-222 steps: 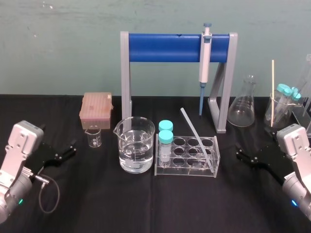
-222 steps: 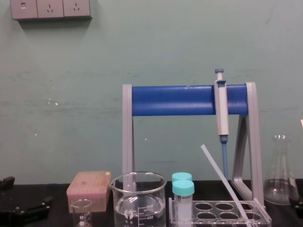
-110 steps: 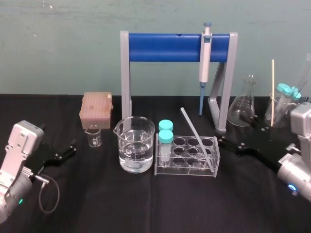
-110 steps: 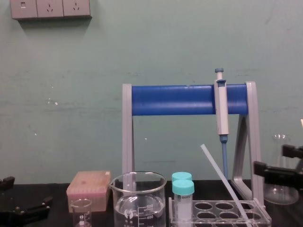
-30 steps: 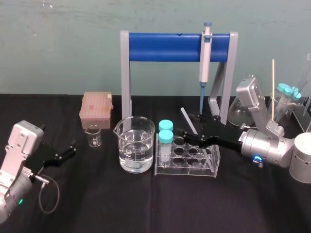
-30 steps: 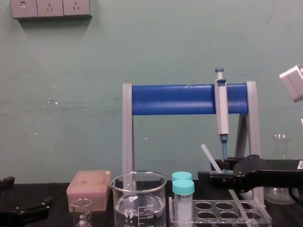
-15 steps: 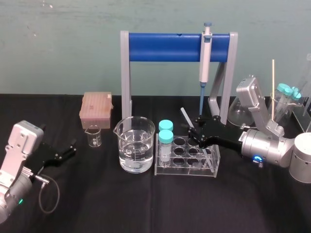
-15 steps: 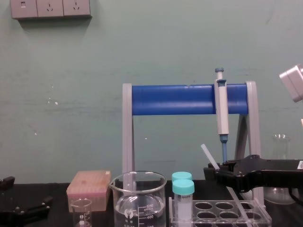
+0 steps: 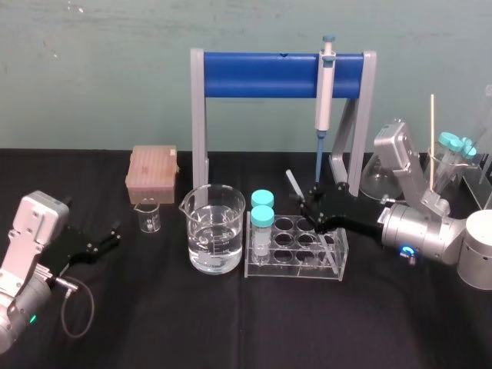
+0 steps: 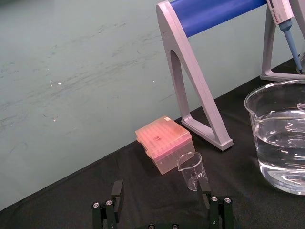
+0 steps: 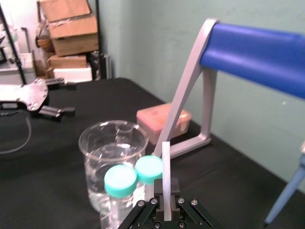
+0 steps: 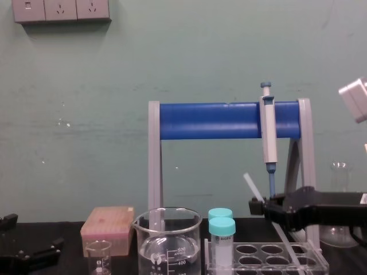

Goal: Pick up the stirring rod with one hand, then place it down.

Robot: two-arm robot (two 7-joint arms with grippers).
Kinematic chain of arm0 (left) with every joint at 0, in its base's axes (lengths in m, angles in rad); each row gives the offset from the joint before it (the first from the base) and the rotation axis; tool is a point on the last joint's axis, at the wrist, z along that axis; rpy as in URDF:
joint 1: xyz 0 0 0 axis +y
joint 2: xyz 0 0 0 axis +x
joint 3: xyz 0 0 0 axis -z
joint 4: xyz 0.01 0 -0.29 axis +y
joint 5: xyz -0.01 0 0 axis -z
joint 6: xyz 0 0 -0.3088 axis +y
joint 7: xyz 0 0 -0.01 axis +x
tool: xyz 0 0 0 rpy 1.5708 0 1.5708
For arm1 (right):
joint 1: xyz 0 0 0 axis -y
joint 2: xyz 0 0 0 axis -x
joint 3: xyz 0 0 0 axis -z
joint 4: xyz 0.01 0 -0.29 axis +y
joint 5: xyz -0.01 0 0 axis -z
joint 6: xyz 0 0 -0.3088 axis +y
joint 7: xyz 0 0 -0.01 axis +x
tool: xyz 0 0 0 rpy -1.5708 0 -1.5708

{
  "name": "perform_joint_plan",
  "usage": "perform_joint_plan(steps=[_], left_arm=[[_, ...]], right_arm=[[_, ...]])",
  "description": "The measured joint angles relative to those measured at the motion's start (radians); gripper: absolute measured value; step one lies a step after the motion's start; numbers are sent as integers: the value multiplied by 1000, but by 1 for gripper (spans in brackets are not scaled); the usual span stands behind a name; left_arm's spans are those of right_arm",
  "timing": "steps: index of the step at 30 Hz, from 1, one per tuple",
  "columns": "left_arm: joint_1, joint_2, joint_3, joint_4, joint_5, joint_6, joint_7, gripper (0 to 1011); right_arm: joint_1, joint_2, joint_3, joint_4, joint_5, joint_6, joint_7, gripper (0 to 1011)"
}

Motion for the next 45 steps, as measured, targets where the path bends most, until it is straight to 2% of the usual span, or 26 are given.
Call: perform_joint_plan(steps=[9,13,17,18,22,25,28,35,45], left_arm=[[0,0,0,0,0,0,0,1000],[0,0,0,0,0,0,0,1000],[0,0,0,0,0,0,0,1000],[0,0,0,0,0,0,0,1000],[0,0,0,0,0,0,0,1000],[0,0,0,0,0,0,0,1000],[0,0,0,0,0,0,0,1000],[0,0,0,0,0,0,0,1000],[0,0,0,0,0,0,0,1000]], right_arm=[[-15,4,55,-84,13,-54,-59,72],[-12,2,97,-142,34,-93,-78,72],[-15,-7,136,-178,52,-159,-96,72],[-20,-14,151,-184,52,-203,-105,72],[-37,-33,176,-177,51,-299,-112,72],[-60,-46,191,-159,61,-347,-100,72],[-86,-52,203,-148,81,-363,-82,72],[-139,-48,219,-144,91,-361,-69,72],[-168,-43,234,-153,87,-336,-81,72]])
